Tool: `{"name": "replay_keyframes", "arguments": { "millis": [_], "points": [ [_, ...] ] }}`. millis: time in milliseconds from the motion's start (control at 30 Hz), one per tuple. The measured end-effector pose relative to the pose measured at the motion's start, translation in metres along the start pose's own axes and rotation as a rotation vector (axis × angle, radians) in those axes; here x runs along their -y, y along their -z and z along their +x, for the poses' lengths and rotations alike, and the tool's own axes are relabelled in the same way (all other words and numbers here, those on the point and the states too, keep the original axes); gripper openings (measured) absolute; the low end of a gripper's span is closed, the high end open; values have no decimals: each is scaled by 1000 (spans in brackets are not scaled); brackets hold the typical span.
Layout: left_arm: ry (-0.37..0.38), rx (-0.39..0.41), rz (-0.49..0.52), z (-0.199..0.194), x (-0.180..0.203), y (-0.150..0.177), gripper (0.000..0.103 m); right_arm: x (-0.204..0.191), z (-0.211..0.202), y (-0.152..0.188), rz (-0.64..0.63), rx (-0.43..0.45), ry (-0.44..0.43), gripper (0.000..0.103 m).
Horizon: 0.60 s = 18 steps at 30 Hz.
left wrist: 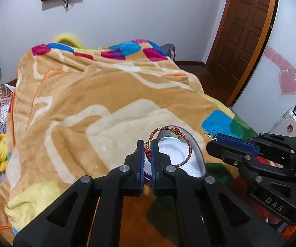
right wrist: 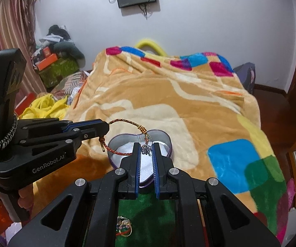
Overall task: Organize jewelry
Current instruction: 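Carry bracelet and earring into the heart tin and open both tools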
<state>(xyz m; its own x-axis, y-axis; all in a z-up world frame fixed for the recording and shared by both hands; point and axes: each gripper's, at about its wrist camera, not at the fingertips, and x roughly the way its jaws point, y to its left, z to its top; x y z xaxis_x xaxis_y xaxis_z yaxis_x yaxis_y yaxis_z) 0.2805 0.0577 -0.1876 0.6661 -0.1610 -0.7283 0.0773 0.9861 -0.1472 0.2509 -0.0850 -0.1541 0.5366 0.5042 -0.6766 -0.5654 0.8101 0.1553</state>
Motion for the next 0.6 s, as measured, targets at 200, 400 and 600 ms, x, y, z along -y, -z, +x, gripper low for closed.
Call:
{"name": "replay_keyframes", "arguments": {
  "millis": [200, 400, 600],
  "points": [
    [3, -47, 9, 20, -3, 1, 4, 4, 18, 2, 1, -61, -27, 10],
    [18, -81, 20, 30, -2, 3, 4, 1, 26, 3, -19, -101, -35, 10],
    [18, -90, 26, 31, -1, 5, 4, -1, 32, 3, -37, -128, -36, 10]
  ]
}}
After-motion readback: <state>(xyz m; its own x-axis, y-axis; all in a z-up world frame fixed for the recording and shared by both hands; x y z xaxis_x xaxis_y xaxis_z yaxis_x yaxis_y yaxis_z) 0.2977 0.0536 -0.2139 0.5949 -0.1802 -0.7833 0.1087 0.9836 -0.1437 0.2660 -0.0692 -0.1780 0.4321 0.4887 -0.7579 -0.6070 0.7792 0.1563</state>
